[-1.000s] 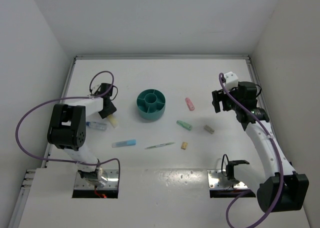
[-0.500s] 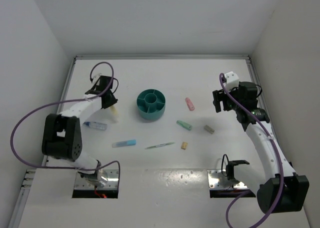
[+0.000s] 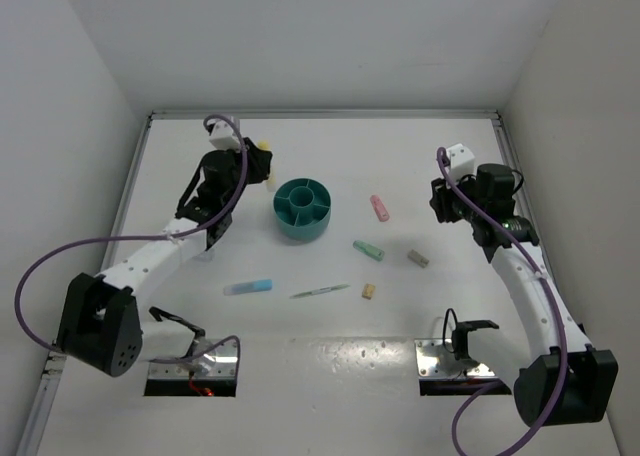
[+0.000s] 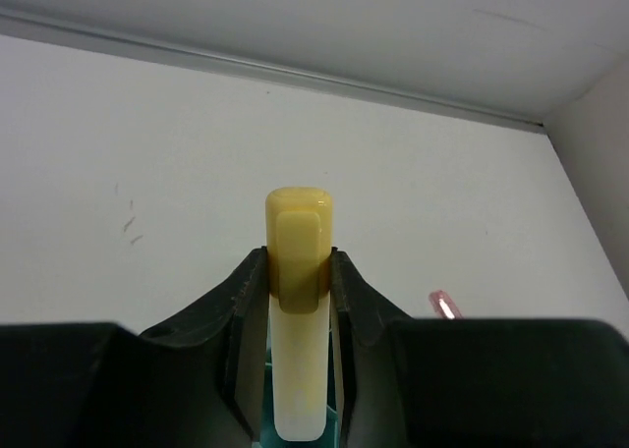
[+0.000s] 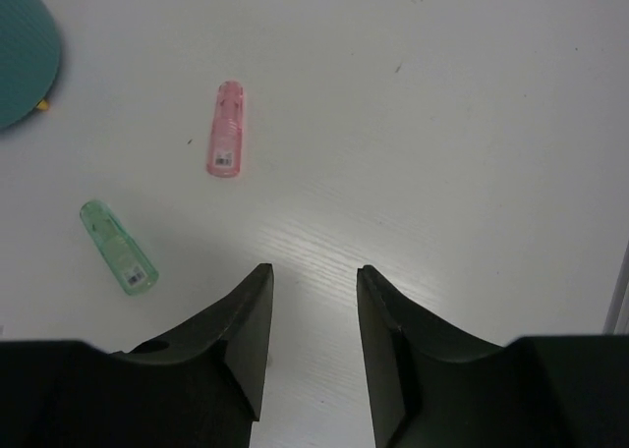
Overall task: Sort the stationery into containers
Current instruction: Place the stationery in the storage box.
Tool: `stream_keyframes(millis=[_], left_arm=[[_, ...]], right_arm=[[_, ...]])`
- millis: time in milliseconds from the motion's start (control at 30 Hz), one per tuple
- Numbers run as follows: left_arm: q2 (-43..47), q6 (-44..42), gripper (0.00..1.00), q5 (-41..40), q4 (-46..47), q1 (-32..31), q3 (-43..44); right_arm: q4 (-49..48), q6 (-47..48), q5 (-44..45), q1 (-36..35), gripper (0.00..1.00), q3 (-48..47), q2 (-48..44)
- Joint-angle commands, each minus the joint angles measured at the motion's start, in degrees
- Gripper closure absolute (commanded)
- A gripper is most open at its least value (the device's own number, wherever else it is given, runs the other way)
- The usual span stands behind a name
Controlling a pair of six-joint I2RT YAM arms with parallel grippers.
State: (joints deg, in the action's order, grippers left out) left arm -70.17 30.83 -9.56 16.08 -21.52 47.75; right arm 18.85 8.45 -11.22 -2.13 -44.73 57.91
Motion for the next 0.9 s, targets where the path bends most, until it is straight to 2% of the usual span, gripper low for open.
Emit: stream_keyframes(millis=[0,133,400,867], left_arm=[[-4.6,-5.0,1.00,4.5,9.3,-0.5,3.0],[-11.8,-5.5,1.00,4.5,11.0,-1.0,6.6],[-20.2,-6.2,1.00,2.8,13.6,-2.2,9.8],[-27.7,-6.8,1.00,2.4,19.0,-3.3,9.3]], right_arm=[[-1.8,1.4,-3.0,-0.2,0.59,0.4,-0.1],[-1.8,2.1,-3.7,-0.2,0.59,-0.1,-0.1],[-1.8,3.1,-4.2,-0.2,0.59,0.4,0.4],[-1.8,3.2,-3.2,-0.2,0.58,0.4,1.5]])
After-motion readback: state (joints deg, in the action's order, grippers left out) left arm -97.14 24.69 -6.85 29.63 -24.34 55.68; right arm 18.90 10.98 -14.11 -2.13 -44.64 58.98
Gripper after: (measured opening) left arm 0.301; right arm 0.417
